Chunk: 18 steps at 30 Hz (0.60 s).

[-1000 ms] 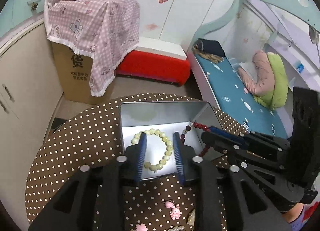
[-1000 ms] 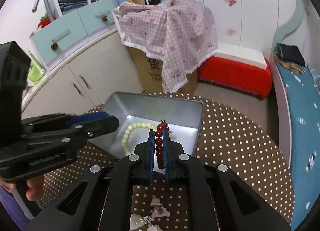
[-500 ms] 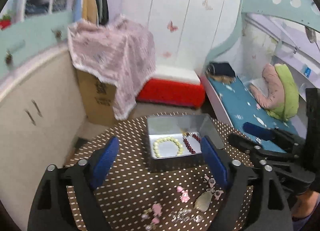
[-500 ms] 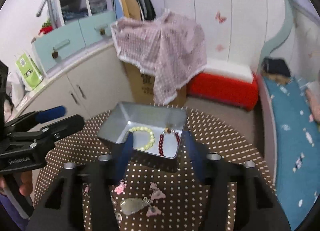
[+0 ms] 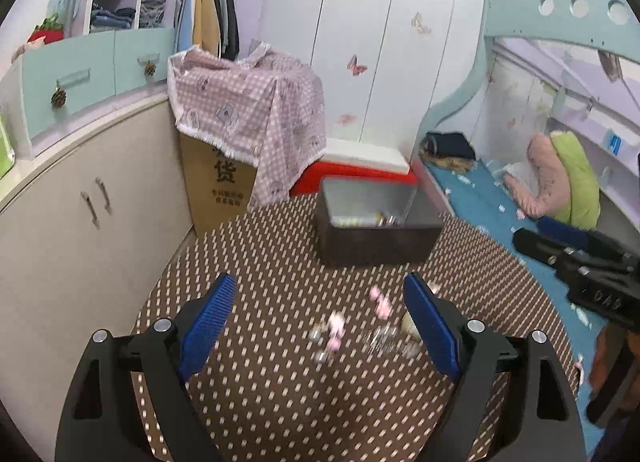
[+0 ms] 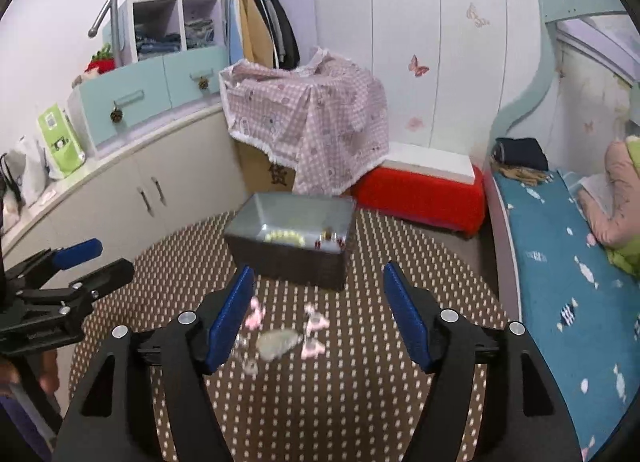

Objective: Organize jewelry
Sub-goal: 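Withdraw both grippers from the box back over the remaining charms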

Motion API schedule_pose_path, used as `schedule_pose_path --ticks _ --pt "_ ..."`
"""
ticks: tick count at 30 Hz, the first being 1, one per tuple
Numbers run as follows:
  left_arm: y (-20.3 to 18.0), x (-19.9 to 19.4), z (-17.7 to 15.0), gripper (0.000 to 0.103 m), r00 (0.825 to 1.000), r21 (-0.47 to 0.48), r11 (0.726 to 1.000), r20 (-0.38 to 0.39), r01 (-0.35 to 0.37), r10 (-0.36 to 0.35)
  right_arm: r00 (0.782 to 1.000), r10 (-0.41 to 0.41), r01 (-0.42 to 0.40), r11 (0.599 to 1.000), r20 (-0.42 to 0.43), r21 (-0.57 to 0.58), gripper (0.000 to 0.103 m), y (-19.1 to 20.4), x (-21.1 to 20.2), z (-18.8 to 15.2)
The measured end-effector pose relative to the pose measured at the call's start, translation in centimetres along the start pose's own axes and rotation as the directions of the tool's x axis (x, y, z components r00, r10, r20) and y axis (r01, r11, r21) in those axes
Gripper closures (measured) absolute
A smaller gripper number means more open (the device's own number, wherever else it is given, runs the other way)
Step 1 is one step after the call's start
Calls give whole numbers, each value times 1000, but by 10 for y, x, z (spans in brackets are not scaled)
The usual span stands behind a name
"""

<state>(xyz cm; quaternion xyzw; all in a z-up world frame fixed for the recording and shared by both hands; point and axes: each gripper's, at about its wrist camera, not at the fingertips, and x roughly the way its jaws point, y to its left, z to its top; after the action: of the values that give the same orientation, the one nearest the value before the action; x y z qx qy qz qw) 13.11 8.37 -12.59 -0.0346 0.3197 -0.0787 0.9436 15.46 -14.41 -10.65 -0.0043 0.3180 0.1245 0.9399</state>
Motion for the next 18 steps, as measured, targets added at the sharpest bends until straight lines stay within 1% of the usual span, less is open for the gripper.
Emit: schedule_pose_path --ticks 4,9,13,18 --pt "2 13 -25 20 999 4 1000 -48 -13 13 999 2 -1 1000 -43 16 37 -2 6 -22" --pt "-1 31 -45 20 995 15 1000 -101 0 1 994 1 1 1000 -110 24 37 -2 22 -45" --pt "-6 42 -51 21 992 49 999 -121 -24 29 990 6 -2 1000 -139 29 37 2 34 -55" --pt "-7 54 -54 21 988 69 997 -148 -29 39 987 19 -12 999 -160 40 37 0 46 -62"
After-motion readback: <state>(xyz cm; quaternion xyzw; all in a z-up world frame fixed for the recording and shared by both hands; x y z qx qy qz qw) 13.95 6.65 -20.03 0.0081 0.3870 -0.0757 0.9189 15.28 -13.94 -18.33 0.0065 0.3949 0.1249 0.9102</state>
